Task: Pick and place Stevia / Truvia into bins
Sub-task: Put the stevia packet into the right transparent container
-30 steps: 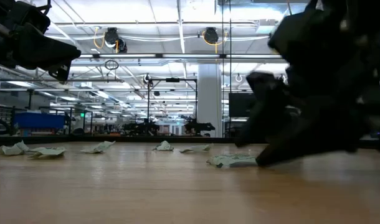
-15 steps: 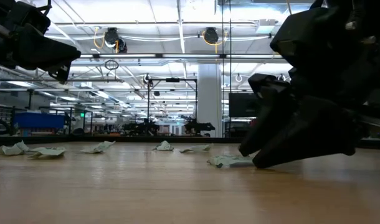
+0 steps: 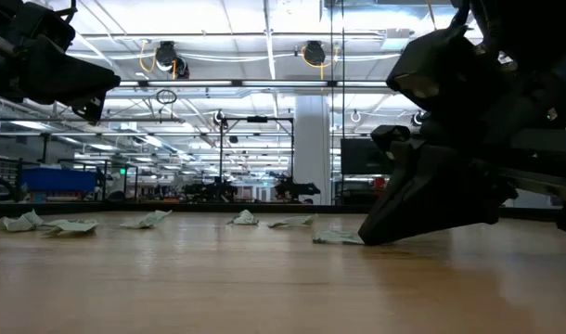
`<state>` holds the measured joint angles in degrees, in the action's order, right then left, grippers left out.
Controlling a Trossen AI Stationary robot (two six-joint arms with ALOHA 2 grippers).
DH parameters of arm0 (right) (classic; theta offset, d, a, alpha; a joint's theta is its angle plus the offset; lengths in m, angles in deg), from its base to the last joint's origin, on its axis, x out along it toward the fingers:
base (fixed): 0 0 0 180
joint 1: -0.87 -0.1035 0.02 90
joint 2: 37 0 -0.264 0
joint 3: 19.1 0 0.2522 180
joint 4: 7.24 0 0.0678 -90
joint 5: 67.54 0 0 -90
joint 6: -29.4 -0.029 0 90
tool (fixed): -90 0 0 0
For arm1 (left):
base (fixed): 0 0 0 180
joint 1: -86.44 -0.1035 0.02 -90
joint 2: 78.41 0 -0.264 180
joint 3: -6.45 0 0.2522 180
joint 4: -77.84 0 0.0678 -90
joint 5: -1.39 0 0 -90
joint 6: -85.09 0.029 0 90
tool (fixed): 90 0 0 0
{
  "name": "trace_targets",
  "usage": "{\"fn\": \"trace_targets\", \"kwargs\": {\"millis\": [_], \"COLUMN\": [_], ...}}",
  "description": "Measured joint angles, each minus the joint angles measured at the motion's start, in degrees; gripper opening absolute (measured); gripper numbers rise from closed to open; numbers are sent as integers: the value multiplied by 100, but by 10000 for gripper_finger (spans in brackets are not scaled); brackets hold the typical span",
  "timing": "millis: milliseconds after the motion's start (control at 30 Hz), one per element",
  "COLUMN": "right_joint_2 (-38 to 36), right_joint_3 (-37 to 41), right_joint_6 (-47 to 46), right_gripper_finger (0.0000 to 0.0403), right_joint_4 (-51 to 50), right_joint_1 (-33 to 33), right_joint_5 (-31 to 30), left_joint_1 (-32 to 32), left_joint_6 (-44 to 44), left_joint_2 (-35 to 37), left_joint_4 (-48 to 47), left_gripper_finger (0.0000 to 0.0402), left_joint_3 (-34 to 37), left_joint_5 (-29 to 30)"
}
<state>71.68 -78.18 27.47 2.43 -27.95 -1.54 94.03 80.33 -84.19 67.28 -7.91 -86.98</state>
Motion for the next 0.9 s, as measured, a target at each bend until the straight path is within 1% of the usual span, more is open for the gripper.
{"fn": "trace_targets", "kwargs": {"millis": [200, 367, 533, 633, 700, 767, 900], "right_joint_2": [-46, -362, -710, -861, -875, -865, -841], "right_joint_3": [14, 26, 26, 15, 15, 15, 17], "right_joint_6": [95, 171, 317, 60, -231, -592, -1071], "right_gripper_finger": [1, 1, 0, 2, 11, 29, 86], "right_joint_4": [194, 250, 246, 79, -163, -432, -725], "right_joint_1": [-9, -5, -9, -7, 28, 77, 175], "right_joint_5": [-38, -350, -327, -183, -6, 29, 15], "left_joint_1": [-1, 0, 0, -2, 0, -2, -2], "left_joint_6": [-1, 1, -1, 1, 1, 1, 0], "left_joint_2": [0, 0, 0, 0, 0, 0, 0], "left_joint_4": [0, 0, -1, 0, 2, 0, 0], "left_gripper_finger": [58, 58, 58, 58, 58, 58, 58], "left_joint_3": [0, 0, 0, 0, 0, 0, 0], "left_joint_5": [0, -1, -2, -2, -2, -2, -2]}}
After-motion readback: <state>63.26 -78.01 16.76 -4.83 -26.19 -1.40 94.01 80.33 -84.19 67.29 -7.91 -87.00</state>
